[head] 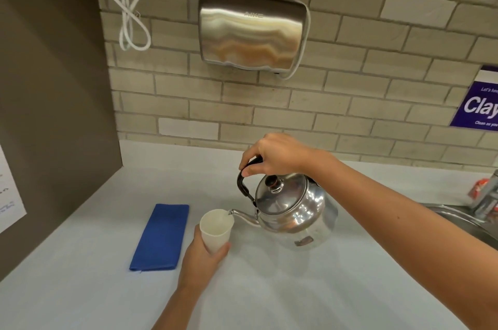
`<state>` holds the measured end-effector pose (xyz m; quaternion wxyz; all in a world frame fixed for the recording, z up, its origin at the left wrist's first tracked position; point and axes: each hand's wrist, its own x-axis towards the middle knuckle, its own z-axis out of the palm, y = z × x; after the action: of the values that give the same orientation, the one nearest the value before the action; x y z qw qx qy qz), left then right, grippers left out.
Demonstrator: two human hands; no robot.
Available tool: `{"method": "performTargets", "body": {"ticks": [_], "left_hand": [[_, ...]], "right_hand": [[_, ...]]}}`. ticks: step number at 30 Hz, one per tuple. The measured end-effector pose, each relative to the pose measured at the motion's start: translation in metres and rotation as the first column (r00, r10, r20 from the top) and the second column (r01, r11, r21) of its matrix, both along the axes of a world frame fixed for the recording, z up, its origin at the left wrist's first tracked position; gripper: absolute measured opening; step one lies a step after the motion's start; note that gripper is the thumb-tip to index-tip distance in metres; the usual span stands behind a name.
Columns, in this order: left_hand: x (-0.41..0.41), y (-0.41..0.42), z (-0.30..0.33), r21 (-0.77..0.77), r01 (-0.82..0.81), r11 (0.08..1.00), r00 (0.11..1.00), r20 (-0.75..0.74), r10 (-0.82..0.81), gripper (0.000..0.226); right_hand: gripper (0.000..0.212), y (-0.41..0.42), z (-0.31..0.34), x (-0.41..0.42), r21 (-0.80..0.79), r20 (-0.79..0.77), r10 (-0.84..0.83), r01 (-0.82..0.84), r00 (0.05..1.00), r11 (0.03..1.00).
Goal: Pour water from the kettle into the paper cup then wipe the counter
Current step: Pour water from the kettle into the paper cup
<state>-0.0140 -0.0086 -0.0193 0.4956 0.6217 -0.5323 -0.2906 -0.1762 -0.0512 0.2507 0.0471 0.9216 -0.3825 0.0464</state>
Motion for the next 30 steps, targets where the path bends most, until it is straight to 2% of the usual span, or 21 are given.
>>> {"method": "performTargets", "body": {"ticks": [11,22,30], "left_hand": [[0.000,0.000,-0.001,-0.010,0.012,1.000,1.000,-0.002,-0.012,0.081],[-0.001,0.000,-0.002,-0.019,0.014,1.000,0.999,-0.037,-0.015,0.077],[-0.001,0.000,-0.002,-0.013,-0.004,1.000,1.000,-0.010,0.004,0.081]], "right_hand": [[0.020,0.000,0.005,0.013,-0.019,-0.046,0.072,-0.073,0.996,0.997],[0.020,0.003,0.016,0.020,-0.035,-0.108,0.069,-0.073,0.992,0.997],[0.021,0.005,0.018,0.021,-0.037,-0.133,0.073,-0.078,0.988,0.996]]}}
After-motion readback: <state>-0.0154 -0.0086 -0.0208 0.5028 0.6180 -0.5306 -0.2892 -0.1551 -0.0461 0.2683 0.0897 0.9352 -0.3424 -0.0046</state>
